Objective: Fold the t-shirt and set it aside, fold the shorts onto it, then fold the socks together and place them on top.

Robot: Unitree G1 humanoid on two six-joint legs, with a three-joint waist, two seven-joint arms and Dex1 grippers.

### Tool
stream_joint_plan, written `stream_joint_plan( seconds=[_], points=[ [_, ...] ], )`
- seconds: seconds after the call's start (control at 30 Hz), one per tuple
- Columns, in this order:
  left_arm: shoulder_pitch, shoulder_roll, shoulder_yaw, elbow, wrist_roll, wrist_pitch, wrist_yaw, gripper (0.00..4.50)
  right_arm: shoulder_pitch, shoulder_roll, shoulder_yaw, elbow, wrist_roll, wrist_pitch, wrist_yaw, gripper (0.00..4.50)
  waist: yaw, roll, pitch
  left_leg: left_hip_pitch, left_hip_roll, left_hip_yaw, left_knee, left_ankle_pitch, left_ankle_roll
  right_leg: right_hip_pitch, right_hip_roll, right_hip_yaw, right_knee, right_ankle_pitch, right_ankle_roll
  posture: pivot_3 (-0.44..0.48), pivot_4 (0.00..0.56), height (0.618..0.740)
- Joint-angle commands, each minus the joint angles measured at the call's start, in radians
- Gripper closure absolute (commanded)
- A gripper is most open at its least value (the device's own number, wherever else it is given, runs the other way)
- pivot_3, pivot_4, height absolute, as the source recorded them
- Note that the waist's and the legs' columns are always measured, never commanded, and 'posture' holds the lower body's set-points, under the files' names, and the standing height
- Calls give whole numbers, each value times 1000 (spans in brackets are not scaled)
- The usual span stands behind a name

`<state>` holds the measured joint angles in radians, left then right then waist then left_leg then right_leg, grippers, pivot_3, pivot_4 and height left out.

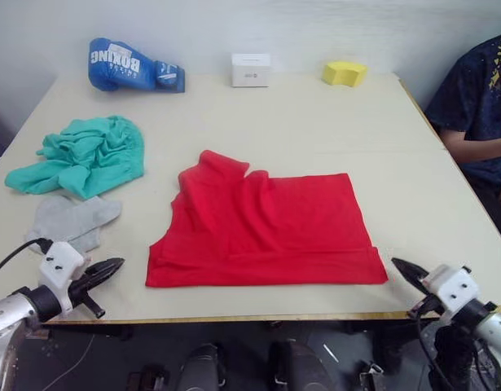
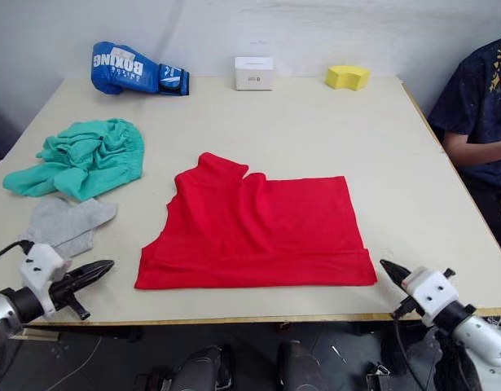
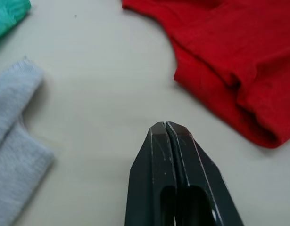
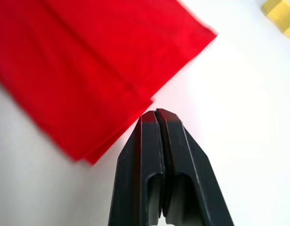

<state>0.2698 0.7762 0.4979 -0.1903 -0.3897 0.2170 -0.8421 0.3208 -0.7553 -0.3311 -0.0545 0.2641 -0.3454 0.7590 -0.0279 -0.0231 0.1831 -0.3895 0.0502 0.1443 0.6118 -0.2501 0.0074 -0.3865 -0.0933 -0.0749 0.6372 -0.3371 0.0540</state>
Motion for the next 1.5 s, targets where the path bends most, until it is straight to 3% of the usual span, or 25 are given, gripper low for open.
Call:
stream_joint_plan(
  seconds=[0.03, 0.17, 0.33, 0.57, 0.67, 0.73, 0.83, 1.03, 1.23, 1.37, 1.5],
  points=[
    [24, 62, -20, -88, 13, -105, -124, 3345, 11, -72, -25, -35, 33, -2, 109, 3582, 0, 0, 0, 0, 0, 0, 0, 0, 0, 0, 0, 0, 0, 0, 0, 0, 150, 740],
    [32, 104, -111, -98, 85, -237, -206, 2098, 18, -167, 15, -40, 32, -6, 249, 2243, 0, 2, 1, 0, 0, 1, -1, -1, 1, 0, 0, 0, -2, 0, 0, 0, 150, 740],
    [18, 109, -186, -37, 188, -299, -185, 2098, -55, -220, 96, 39, -54, -78, 337, 2243, -1, 0, 3, -2, 0, 2, 0, -1, 1, -3, 1, 1, -1, 0, 1, 0, 150, 740],
    [-49, 138, -266, 74, 312, -372, -151, 2098, -212, -188, 198, 197, -124, -125, 333, 2243, 0, -1, 3, -1, 0, 2, 1, -1, 1, -2, 1, 1, -1, 1, 1, 0, 150, 740],
    [-110, 123, -294, 117, 350, -363, -99, 2056, -265, -181, 222, 242, -130, -129, 334, 2852, 2, 0, 3, 1, 0, 2, 1, 0, 1, 1, 0, 0, -1, 1, 1, 0, 150, 740],
    [-120, 125, -316, 127, 361, -366, -97, 2056, -275, -184, 233, 254, -127, -132, 344, 3546, 1, 0, 2, 3, 0, 2, 1, 0, 1, 3, 0, 0, -1, 2, 0, 0, 150, 740],
    [-112, 128, -331, 127, 366, -366, -95, 2651, -269, -190, 239, 262, -121, -139, 353, 4500, 1, 2, 2, 4, 0, 2, 1, 1, 2, 4, 0, 1, -1, 2, 0, 0, 150, 740],
    [-86, 124, -352, 127, 394, -323, -52, 4476, -262, -192, 244, 254, -107, -129, 363, 4500, 1, 5, 0, 4, 0, 2, 1, 1, 2, 4, 0, 0, -1, 2, 0, 0, 150, 740],
    [-18, 135, -332, 71, 324, -272, -88, 4476, -240, -204, 237, 200, -59, -70, 397, 4500, 1, 13, -5, 5, 0, 2, 0, 1, 2, 5, 0, 0, -1, 2, 0, 0, 150, 740],
    [105, 146, -260, -34, 201, -234, -169, 4476, -163, -235, 208, 127, 0, 10, 438, 4500, -4, 14, -6, 5, 1, 2, -1, 0, 1, 4, 0, 0, 0, 0, 1, 0, 150, 740],
    [202, 140, -188, -74, 199, -210, -151, 4476, -92, -246, 193, 53, 34, 57, 462, 4500, 0, 12, -6, 4, 1, 2, 0, -3, 6, 4, 0, 0, -1, -3, 3, 0, 150, 740]
  ],
)
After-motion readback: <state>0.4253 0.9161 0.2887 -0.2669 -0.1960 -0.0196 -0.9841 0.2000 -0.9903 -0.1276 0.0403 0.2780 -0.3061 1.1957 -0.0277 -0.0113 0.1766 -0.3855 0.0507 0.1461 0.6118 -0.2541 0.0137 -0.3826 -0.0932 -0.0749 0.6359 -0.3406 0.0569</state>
